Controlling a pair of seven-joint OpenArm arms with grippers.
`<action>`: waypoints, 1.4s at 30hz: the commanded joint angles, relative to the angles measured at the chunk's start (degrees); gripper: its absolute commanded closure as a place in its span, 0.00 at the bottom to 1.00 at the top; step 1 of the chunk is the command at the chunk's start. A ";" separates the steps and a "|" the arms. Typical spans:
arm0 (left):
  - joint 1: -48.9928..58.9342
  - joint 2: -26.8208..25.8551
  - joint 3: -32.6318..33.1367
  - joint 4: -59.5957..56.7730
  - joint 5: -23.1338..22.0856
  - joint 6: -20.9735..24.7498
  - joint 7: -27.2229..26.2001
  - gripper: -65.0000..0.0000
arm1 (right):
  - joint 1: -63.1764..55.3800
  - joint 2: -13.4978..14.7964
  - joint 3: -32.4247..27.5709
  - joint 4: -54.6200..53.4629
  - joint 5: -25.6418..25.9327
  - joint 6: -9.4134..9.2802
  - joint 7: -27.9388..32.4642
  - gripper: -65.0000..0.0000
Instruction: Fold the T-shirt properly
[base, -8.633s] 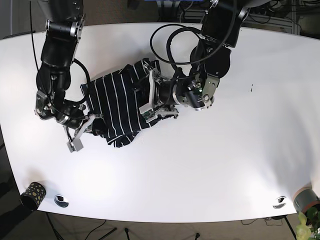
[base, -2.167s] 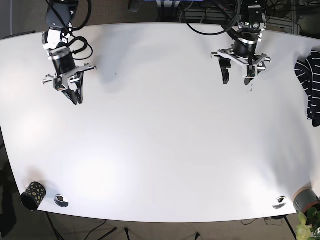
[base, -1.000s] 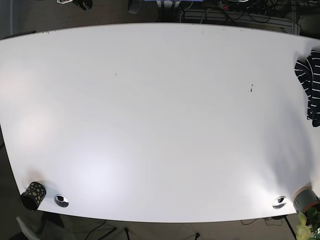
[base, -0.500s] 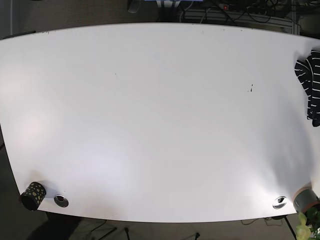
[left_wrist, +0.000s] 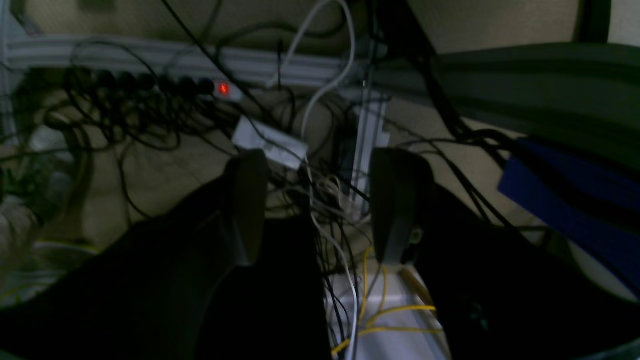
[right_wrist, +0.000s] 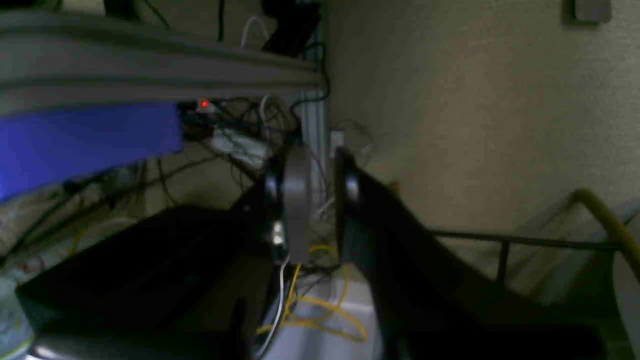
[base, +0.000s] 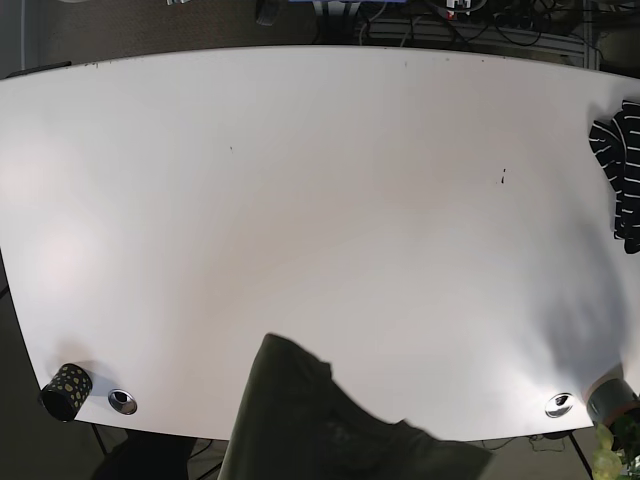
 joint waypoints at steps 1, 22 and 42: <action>0.64 -0.21 -0.03 -0.88 -0.07 -0.02 -0.77 0.55 | -1.09 0.39 0.26 0.17 0.27 0.45 0.75 0.88; 21.12 -0.21 -0.12 35.52 -0.07 -0.11 4.68 0.55 | -22.02 0.31 0.70 31.29 1.06 0.45 -8.04 0.88; 22.18 -0.21 -0.12 63.21 -0.15 -0.11 4.68 0.55 | -29.05 -3.74 17.06 58.63 9.76 0.98 -8.13 0.88</action>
